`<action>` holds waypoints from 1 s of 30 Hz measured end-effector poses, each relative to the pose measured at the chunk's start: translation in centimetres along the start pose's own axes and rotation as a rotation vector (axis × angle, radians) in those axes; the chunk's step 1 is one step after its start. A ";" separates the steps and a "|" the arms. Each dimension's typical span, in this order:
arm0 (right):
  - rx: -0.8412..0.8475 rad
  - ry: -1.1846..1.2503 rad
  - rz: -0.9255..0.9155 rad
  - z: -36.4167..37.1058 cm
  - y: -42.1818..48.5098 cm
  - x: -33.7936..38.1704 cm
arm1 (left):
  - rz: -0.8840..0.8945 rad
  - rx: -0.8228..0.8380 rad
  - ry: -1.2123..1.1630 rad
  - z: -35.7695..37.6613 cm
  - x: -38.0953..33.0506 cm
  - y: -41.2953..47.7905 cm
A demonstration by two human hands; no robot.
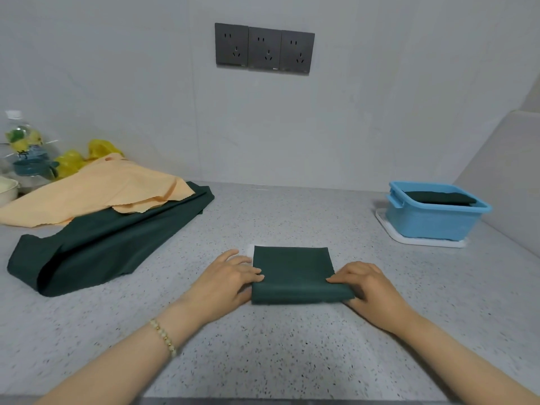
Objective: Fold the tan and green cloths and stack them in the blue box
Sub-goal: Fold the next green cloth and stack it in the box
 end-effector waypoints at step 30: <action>0.214 -0.134 0.194 6.0 8.7 5.3 | -0.540 0.195 -0.284 -1.1 0.1 6.7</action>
Point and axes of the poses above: each hand's wrist, its own y-axis towards the middle knuckle, its own z-axis out of the palm, x = y × z, the point moved 1 cm from there along y, towards the middle knuckle, and after that the axes turned 1 degree about x, right-handed, at the moved point
